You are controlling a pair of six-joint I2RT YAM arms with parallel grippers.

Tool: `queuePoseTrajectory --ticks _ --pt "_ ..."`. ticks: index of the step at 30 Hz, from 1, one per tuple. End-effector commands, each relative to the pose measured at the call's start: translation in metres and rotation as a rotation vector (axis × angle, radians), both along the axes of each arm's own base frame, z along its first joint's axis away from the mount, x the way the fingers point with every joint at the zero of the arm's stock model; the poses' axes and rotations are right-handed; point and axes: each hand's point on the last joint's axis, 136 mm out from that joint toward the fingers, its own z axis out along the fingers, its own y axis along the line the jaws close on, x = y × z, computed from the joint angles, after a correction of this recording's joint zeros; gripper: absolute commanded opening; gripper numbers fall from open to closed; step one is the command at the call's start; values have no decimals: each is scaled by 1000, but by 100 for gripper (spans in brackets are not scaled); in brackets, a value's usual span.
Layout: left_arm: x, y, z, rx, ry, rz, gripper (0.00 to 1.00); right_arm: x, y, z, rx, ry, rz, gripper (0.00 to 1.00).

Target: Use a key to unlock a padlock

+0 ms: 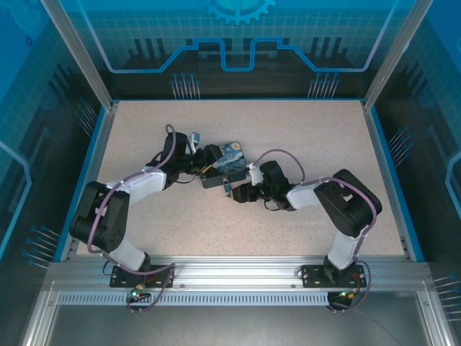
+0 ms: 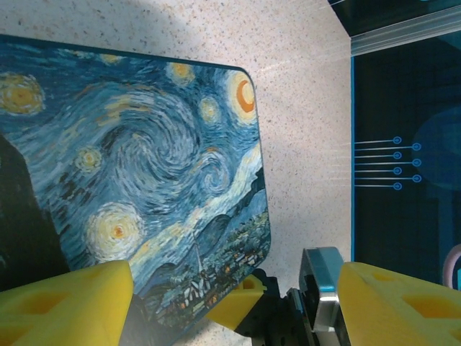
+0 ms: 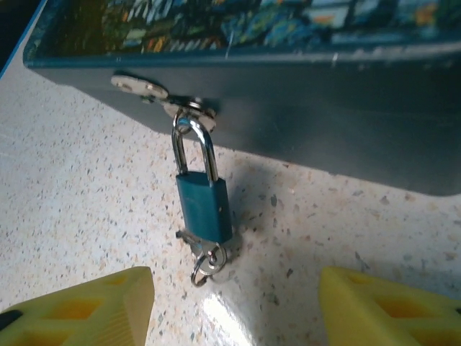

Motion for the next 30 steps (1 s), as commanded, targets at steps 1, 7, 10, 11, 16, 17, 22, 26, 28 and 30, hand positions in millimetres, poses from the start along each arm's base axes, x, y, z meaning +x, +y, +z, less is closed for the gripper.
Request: queuePoseTrajectory --ticks 1,7,10,11,16,17,22,26,28,30 --pt "4 -10 6 -30 -10 -24 76 9 15 4 43 -35 4 61" --pt "3 -9 -6 -27 15 -21 76 8 20 -7 52 -7 16 56" --pt "3 -8 -8 -27 17 -16 76 7 22 -10 51 -1 20 53" --pt "3 -9 -8 -28 18 -15 76 6 24 -10 52 3 25 53" --pt "2 -9 -11 -32 26 -14 76 5 32 -9 56 6 53 51" --pt "2 -9 -11 -32 25 -14 76 5 32 -10 52 7 53 50" --pt "3 -9 -12 -39 25 -7 75 3 32 -14 33 13 54 44" --pt "4 -9 -10 -41 20 -2 75 2 31 -16 23 11 43 33" --pt "4 -8 -10 -39 20 1 75 3 28 -15 17 3 28 27" --pt "2 -7 -10 -33 19 7 75 4 25 -12 8 -10 10 22"
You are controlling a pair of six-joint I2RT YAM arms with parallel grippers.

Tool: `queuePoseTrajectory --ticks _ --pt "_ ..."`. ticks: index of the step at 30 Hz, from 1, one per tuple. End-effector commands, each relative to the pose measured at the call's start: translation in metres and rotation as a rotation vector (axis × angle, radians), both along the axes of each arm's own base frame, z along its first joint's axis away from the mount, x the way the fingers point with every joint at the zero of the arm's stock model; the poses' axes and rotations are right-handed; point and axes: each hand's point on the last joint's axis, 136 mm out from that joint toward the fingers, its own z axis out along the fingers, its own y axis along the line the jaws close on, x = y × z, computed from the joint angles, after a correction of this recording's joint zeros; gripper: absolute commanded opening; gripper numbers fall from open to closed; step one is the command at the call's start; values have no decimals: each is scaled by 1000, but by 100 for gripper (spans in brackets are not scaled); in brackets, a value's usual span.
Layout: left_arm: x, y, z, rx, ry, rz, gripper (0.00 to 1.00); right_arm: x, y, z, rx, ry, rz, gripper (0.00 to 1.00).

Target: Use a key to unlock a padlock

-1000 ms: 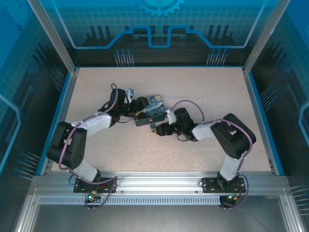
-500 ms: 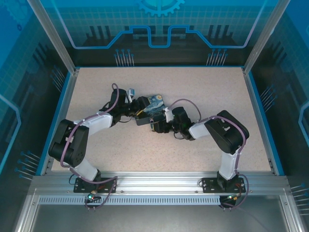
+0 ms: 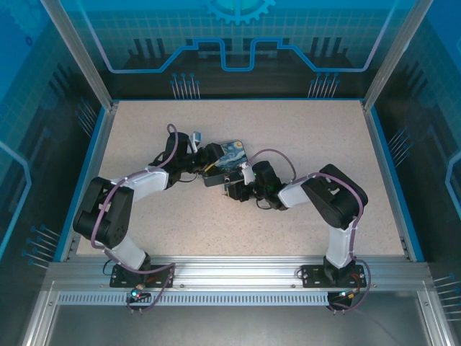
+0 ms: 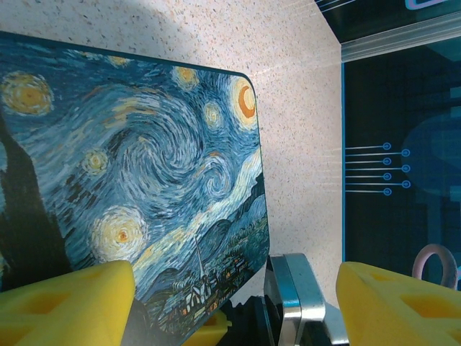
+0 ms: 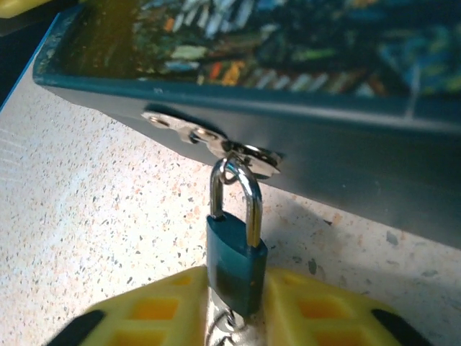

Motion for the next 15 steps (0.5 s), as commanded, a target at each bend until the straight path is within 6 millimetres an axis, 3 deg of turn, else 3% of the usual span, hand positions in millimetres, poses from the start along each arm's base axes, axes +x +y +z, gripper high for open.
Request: queuePoseTrajectory --ticks 1,8,15 --pt "-6 -1 -8 4 27 -1 75 -4 -4 -2 -33 -6 -21 19" --pt "-15 4 -9 11 29 21 75 1 -21 1 -180 -56 -108 10" --pt "-34 -2 -12 19 38 14 75 4 -33 4 -276 -91 -158 7"
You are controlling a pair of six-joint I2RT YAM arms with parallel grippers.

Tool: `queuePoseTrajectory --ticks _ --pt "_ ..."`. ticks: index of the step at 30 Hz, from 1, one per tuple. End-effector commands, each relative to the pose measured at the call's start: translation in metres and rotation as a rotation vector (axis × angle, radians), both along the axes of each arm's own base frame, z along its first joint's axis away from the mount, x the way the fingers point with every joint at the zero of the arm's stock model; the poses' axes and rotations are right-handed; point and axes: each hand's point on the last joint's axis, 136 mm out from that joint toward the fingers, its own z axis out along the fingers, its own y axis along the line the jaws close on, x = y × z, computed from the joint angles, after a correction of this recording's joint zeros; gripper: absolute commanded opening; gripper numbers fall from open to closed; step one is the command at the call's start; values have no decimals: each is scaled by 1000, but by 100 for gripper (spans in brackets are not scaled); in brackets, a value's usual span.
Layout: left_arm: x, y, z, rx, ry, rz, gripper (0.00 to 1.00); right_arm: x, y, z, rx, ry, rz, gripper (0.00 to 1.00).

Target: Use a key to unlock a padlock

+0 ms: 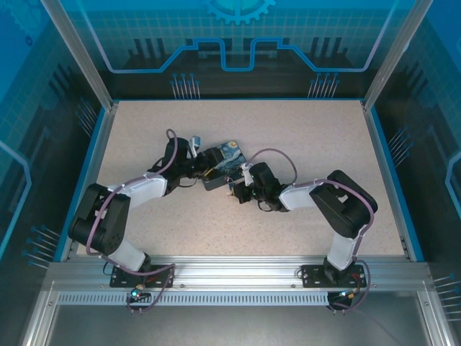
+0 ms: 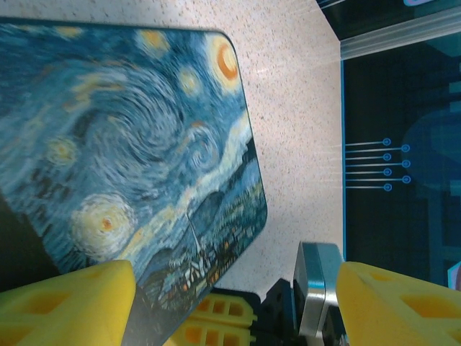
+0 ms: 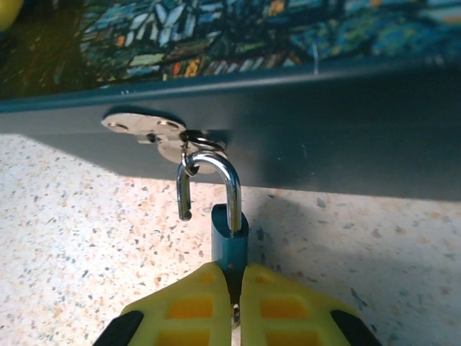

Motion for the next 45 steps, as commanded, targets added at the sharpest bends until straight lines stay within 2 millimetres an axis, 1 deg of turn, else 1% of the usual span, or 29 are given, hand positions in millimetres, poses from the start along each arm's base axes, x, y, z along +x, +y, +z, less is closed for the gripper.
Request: queuePoseTrajectory --ticks 1,7,13,17,19,20,22,26,28,33,39,45 --pt "-17 0 -13 17 50 11 75 2 -14 0 -113 -28 -52 7" --pt "-26 -1 -15 14 63 25 76 2 -33 1 -207 -42 -115 6" --pt "-37 -19 -11 -3 67 -13 76 4 -31 -1 -211 -23 -133 5" --pt "-46 -23 -12 0 70 2 76 4 -31 1 -236 -26 -138 6" --pt "-47 -24 -11 1 67 7 76 3 -25 5 -195 -51 -105 9" --pt "-48 -24 -10 2 66 7 76 2 -17 9 -148 -70 -57 13" --pt "-47 -22 -10 10 65 12 76 0 -12 14 -101 -76 -11 18" --pt "-46 -22 -12 17 67 16 76 -2 -10 18 -59 -84 45 29" --pt "-46 -22 -12 18 68 16 76 -1 -14 19 -52 -85 38 33" --pt "-47 -22 -13 18 70 16 76 1 -21 15 -43 -61 23 35" --pt "-46 -22 -13 19 68 11 76 -1 -15 15 44 -25 50 41" --pt "-46 -23 -15 18 74 10 77 4 -15 7 159 56 46 38"
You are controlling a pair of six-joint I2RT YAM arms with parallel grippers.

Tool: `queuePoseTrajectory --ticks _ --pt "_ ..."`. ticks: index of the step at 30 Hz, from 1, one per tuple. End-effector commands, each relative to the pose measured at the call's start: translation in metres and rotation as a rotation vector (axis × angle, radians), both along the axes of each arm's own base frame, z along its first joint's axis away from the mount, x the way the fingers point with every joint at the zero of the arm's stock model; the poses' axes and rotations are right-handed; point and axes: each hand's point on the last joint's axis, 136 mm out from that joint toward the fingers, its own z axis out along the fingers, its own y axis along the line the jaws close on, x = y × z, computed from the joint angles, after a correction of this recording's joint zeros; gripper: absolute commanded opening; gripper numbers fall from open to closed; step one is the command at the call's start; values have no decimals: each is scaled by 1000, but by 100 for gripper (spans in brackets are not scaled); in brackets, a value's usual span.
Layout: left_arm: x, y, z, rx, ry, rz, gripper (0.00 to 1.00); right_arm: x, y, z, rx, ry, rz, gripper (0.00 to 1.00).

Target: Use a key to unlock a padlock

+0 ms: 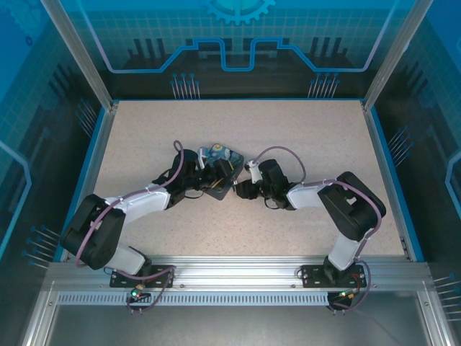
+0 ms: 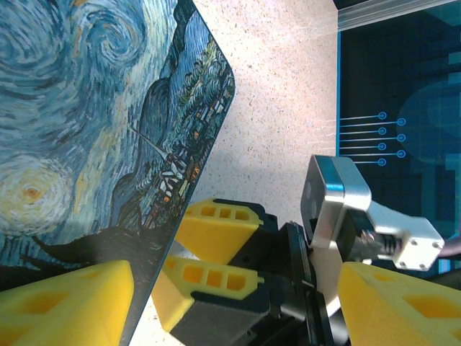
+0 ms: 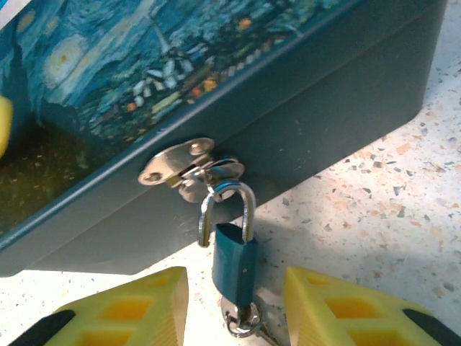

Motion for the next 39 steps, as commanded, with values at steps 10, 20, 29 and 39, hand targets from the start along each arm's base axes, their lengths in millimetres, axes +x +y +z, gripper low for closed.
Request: queuePoseTrajectory --ticks 10,20,29,39 --pt "-5 6 -14 40 42 17 77 -3 10 -16 150 147 47 33" --pt "-5 7 -15 42 44 20 77 -2 17 -30 183 237 33 28" --pt "-7 8 -16 46 46 22 77 0 16 -29 242 267 6 17" --pt "-8 10 -17 52 45 27 77 -1 7 -32 241 271 -13 16"
